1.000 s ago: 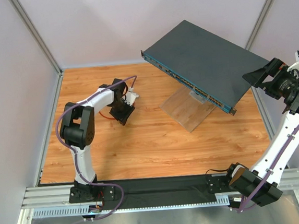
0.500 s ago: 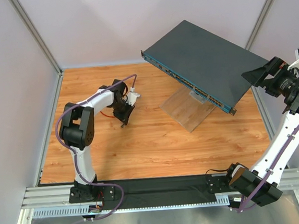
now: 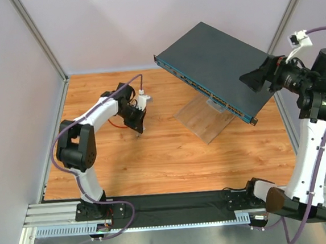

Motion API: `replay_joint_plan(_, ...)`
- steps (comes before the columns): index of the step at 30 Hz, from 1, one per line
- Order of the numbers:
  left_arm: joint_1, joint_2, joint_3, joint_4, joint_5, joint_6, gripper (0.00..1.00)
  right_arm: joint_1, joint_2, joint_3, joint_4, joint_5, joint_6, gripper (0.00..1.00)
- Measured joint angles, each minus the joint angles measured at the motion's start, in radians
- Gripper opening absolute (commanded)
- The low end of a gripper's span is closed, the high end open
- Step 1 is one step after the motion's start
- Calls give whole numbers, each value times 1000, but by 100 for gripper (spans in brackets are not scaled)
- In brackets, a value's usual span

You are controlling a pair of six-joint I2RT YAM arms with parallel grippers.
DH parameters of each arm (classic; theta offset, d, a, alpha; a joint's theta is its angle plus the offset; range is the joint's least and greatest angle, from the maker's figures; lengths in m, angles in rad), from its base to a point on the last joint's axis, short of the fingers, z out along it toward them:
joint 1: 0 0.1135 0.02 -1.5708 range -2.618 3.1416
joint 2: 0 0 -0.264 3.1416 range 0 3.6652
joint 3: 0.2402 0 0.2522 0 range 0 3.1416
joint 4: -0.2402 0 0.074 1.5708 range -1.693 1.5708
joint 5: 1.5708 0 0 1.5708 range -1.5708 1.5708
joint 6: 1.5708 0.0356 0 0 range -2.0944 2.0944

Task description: Insert the plug into the switch port

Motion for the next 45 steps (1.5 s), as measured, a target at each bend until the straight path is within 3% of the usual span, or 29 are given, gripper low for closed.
replay_joint_plan(6,22,-273,12,-8,277,-45,0,206,7,24,7,27,-103,89)
replay_joint_plan(11,24,-507,13,18,474,-76,0,458,3,16,27,44,-170,83)
replay_joint_plan(16,22,-571,15,24,618,-123,0,736,32,17,37,87,-218,77)
replay_joint_plan(21,5,-585,15,23,701,-149,0,918,145,27,41,129,-245,72)
replay_joint_plan(31,-95,-621,15,-16,726,-131,0,1019,293,23,138,109,-128,67)
replay_joint_plan(40,-101,-621,15,15,726,-146,0,1040,326,-6,193,66,-47,68)
replay_joint_plan(45,-102,-621,15,37,726,-161,0,1068,326,-38,194,65,-45,62)
